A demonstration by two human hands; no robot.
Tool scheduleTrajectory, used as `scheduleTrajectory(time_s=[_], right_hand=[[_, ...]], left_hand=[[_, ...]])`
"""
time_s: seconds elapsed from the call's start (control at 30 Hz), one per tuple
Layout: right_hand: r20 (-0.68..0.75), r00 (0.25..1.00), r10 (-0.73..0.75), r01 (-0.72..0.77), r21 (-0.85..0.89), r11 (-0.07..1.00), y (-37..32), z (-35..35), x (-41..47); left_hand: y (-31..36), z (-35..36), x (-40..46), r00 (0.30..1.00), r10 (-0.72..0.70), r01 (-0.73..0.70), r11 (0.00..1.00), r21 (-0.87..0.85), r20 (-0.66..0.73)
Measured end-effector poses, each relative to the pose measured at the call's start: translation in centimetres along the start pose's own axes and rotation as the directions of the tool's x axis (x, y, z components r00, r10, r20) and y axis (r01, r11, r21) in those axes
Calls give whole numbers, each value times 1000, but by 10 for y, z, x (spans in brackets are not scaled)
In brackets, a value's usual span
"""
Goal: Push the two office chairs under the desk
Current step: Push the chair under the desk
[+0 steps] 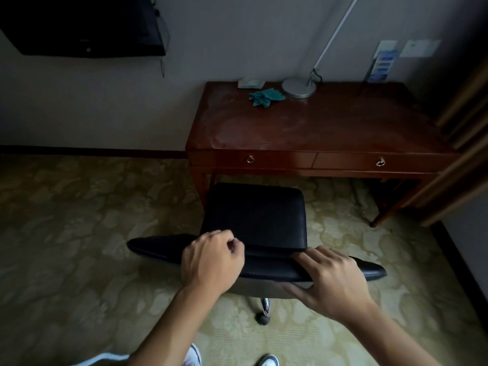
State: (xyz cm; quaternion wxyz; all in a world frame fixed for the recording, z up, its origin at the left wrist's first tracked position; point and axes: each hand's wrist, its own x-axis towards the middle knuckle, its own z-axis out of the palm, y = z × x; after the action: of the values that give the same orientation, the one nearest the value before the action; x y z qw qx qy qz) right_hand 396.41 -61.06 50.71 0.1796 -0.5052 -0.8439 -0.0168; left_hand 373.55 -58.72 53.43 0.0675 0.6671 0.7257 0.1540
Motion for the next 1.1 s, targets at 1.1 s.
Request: scheduleTrajectory(time_s=[1.1], right_hand=[[-107,994,-33,20,-118,993,170,37,171]], left_hand=[[80,56,210,999,-32,33,999,34,-40]])
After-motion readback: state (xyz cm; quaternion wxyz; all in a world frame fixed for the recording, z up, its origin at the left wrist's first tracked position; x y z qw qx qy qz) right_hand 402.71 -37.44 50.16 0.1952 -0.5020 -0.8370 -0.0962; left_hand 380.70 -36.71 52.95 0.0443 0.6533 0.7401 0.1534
